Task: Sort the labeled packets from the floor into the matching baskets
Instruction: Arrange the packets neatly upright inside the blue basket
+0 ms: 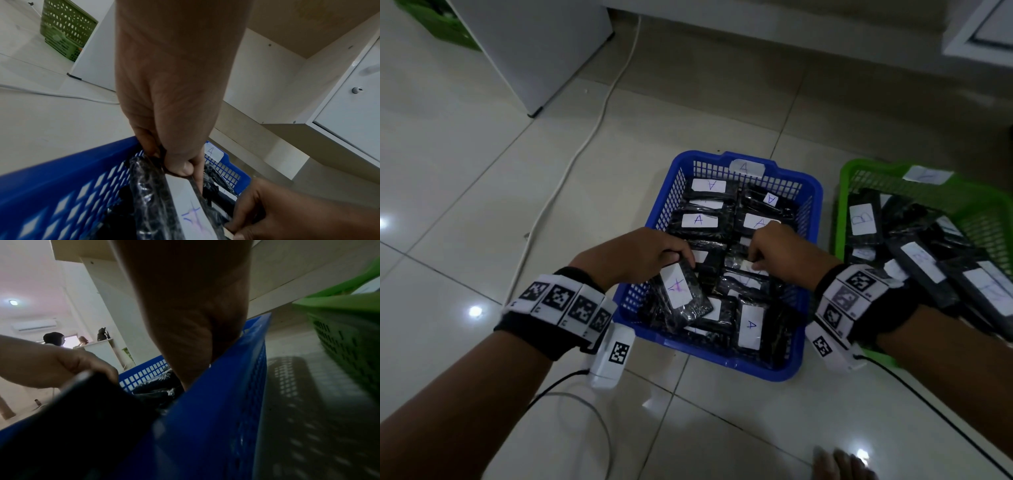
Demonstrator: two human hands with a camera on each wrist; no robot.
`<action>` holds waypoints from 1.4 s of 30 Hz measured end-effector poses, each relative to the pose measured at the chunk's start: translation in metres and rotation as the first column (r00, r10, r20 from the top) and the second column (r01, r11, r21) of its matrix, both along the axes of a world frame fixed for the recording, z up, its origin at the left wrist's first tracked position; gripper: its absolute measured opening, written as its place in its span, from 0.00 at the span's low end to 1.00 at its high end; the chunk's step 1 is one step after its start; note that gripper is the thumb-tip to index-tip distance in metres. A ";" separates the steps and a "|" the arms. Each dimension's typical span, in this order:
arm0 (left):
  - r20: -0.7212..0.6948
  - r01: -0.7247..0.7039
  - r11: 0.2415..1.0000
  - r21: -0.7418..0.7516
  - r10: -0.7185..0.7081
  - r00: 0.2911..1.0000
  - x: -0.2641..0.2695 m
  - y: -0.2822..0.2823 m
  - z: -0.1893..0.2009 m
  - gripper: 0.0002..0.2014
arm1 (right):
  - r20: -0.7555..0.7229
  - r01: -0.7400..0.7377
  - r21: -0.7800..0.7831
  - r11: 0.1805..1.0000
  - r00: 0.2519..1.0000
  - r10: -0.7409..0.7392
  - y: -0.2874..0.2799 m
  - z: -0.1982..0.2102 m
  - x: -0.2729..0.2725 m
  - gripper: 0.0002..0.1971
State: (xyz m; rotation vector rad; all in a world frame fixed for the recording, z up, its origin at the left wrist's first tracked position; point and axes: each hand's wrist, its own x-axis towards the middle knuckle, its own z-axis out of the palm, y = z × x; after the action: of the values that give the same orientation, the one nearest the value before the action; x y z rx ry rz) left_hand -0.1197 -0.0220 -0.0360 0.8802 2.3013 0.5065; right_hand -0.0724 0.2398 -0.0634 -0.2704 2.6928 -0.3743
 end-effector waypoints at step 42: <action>0.000 0.027 1.000 0.007 -0.027 1.000 0.000 -0.002 -0.002 0.15 | 0.338 -0.310 0.303 0.901 0.919 0.203 -0.021 0.015 -0.011 0.26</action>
State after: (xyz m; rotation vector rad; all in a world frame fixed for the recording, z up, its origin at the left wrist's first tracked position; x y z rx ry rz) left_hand -0.1197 -0.0239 -0.0376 0.9140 2.2859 0.5035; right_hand -0.0838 0.2192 -0.0483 -0.4227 2.3271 0.1415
